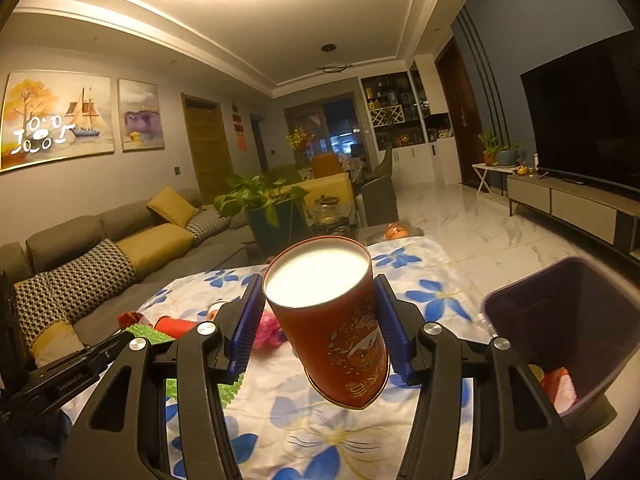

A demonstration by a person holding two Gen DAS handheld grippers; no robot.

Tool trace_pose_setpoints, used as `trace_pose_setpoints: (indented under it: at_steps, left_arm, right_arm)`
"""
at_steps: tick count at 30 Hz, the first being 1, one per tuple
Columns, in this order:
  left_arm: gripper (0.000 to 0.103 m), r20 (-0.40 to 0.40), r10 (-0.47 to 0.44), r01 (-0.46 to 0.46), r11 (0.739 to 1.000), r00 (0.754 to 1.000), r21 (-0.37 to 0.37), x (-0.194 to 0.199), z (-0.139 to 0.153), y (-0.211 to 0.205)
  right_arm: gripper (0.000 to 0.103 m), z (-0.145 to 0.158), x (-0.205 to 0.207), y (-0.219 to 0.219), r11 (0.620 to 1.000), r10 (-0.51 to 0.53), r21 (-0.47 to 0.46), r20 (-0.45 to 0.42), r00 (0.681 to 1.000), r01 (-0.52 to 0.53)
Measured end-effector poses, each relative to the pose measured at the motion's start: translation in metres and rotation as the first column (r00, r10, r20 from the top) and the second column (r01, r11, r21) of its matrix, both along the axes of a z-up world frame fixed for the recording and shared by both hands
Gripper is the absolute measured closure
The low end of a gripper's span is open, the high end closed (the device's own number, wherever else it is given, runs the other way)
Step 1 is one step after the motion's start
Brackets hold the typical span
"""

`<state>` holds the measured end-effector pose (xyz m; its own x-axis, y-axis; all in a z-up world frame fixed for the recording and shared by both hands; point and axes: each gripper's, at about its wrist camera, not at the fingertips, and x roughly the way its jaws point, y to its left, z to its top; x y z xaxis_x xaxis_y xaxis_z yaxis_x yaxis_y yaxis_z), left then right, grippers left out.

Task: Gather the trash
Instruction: 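Carry the green net and red paper cup over the grey bin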

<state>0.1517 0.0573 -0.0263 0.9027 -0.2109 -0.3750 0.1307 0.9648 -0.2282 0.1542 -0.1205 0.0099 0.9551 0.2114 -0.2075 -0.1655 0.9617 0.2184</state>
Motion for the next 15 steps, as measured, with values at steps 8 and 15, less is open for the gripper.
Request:
trace_pose_setpoints:
  at_steps: [8, 15]
  left_arm:
    - [0.093, 0.022, -0.076, 0.075, 0.997, 0.997, 0.019, 0.012, 0.010, -0.038]
    - [0.093, 0.037, -0.141, 0.140, 0.990, 0.989, 0.031, 0.023, 0.016, -0.080]
  right_arm:
    - [0.049, 0.006, -0.013, -0.031, 0.998, -0.061, 0.008, 0.016, 0.998, 0.061]
    - [0.049, 0.006, -0.019, -0.059, 0.993, -0.115, 0.028, 0.021, 0.993, 0.114]
